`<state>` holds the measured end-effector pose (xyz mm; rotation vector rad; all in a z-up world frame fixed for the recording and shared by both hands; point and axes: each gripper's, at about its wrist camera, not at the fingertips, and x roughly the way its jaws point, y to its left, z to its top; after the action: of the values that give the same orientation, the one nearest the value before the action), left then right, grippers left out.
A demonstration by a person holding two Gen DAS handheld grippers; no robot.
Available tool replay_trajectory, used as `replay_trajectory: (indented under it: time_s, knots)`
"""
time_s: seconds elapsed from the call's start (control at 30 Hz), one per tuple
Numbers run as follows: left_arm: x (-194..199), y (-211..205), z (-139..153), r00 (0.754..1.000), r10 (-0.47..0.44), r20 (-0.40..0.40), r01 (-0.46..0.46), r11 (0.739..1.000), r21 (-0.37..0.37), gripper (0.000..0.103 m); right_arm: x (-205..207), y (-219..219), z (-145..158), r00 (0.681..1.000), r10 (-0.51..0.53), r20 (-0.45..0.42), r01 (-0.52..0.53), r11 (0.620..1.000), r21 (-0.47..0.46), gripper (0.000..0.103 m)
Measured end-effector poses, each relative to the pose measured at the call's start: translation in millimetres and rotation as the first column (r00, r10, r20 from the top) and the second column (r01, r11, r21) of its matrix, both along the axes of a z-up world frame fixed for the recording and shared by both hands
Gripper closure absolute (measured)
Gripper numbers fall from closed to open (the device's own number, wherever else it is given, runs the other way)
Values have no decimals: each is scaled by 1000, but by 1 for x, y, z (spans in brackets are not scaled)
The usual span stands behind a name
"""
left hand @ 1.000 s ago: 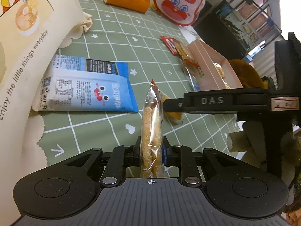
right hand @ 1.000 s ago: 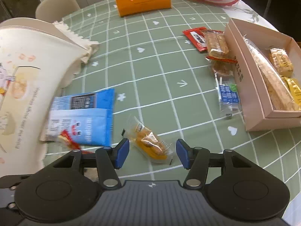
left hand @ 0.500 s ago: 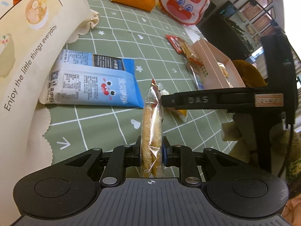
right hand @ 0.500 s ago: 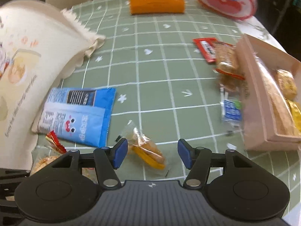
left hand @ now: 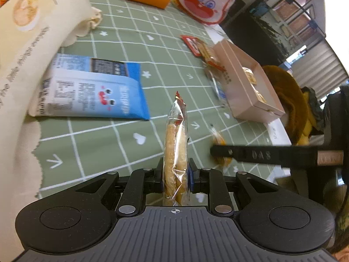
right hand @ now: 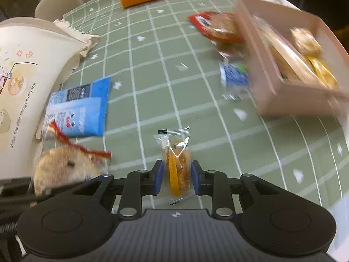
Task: Organize snacks
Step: 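Grasp the small orange candy packet with the right tool while the left holds the cracker, then carry the cracker and candy packets over the pink box and open both tools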
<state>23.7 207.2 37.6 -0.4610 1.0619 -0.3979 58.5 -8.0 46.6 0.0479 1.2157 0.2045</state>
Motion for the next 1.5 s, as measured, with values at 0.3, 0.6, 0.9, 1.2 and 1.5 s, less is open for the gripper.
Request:
replay_trajectory:
  time_s: [0.3,0.6,0.9,1.2,1.5]
  knots:
    - [-1,-42,9,994,-106,17,106,994,-18,80,-42,-37,16,997,-71,26,70,997,24,85]
    - [-4,-67,4,989,-143,-24,144,989,42,80,-58,-48,9,996,-60,59,58,998,31,79]
    - [-10,-69,5,988,-149,-49,153,983,98,80,-43,-41,-5,992,-81,94,78,996,37,64]
    - [-8,-96,8,977,-208,-56,213,971,110,80,-56,-60,-3,992,-76,98,77,997,-3,76]
    - [13,-163,39,956,-293,28,289,951,108,80,-62,-131,47,968,-163,190,162,987,22,82]
